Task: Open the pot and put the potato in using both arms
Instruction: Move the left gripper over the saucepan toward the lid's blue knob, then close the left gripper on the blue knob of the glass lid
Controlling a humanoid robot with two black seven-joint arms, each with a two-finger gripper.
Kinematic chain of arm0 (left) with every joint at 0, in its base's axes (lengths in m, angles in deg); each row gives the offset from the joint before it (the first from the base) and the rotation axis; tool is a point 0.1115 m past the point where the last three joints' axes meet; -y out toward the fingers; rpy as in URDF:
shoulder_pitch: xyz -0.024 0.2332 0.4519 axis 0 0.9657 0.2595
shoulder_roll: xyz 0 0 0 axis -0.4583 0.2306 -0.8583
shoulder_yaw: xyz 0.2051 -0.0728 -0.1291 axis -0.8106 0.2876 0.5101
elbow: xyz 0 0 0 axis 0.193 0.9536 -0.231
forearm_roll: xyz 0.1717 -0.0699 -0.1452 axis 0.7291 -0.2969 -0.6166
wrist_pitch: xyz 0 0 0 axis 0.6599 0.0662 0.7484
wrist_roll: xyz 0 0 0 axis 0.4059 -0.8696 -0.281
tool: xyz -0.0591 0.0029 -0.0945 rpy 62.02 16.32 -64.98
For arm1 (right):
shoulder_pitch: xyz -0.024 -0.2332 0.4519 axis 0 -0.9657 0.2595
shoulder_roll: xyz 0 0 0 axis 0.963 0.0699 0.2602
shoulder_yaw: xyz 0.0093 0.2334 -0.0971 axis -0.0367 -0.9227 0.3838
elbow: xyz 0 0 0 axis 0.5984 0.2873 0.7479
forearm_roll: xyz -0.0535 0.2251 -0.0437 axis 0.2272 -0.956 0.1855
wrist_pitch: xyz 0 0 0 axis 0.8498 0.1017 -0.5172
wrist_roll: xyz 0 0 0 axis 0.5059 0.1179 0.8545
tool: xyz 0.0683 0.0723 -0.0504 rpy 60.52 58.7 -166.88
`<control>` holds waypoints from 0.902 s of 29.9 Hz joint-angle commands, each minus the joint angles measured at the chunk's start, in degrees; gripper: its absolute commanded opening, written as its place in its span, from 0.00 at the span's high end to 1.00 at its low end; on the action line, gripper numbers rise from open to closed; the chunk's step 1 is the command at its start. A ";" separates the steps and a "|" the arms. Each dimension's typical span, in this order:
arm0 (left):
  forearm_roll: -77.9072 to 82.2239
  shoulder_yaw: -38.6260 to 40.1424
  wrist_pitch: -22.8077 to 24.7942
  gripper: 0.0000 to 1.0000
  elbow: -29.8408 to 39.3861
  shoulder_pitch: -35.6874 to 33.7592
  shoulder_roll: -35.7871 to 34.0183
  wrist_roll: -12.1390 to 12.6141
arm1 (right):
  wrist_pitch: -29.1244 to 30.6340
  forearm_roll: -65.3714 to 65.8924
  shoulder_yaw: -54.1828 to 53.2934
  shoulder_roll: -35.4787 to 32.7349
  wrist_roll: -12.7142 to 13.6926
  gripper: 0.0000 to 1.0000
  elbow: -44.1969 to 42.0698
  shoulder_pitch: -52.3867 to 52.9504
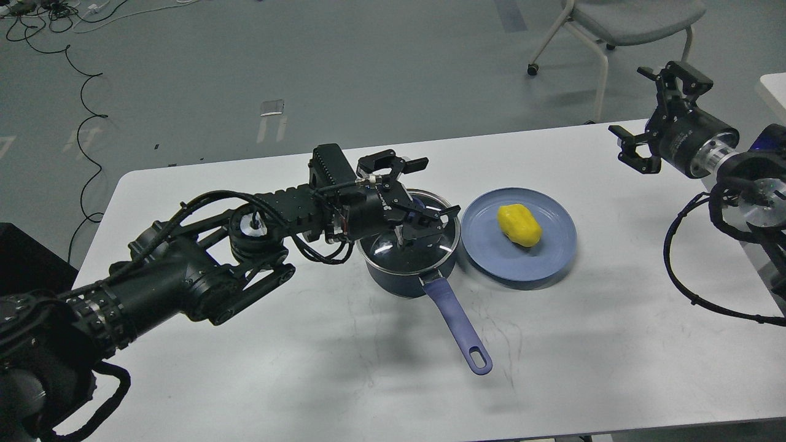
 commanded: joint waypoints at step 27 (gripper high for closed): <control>-0.44 0.02 0.18 0.03 -3.88 3.40 -0.46 0.52 | -0.52 0.05 0.83 -0.01 -0.60 0.00 0.77 -0.26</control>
